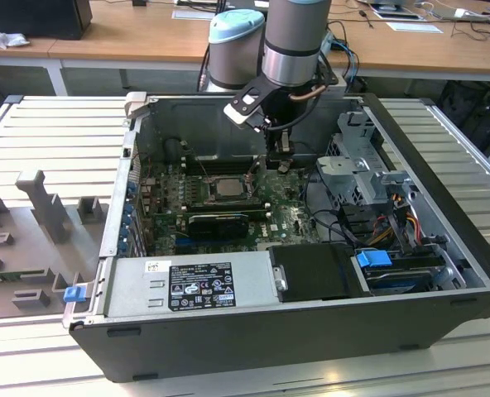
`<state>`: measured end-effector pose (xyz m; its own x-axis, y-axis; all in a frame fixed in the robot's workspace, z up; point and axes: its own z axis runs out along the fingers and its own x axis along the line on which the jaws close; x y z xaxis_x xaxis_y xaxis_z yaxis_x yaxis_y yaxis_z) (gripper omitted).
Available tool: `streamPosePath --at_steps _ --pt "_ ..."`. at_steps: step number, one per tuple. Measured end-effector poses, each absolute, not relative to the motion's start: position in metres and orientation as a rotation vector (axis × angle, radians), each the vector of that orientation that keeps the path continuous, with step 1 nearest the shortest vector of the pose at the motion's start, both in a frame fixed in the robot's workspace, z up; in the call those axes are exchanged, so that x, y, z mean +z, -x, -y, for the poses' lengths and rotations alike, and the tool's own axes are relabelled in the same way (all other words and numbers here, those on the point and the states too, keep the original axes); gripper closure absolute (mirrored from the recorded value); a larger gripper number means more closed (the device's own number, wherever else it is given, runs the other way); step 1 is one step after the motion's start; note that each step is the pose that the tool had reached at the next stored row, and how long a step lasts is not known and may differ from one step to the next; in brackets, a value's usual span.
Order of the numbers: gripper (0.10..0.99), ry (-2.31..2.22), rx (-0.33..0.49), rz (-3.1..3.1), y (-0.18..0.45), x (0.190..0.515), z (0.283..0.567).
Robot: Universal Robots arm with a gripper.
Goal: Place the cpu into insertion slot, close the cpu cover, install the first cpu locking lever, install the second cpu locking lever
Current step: 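Close the cpu cover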
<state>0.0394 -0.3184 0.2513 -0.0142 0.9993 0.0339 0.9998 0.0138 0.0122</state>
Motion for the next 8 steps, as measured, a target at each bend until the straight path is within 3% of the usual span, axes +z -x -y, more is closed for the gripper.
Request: streamPosePath --at_steps 8 --pt "0.98 2.195 -0.051 2.225 -0.0373 0.2513 0.3184"
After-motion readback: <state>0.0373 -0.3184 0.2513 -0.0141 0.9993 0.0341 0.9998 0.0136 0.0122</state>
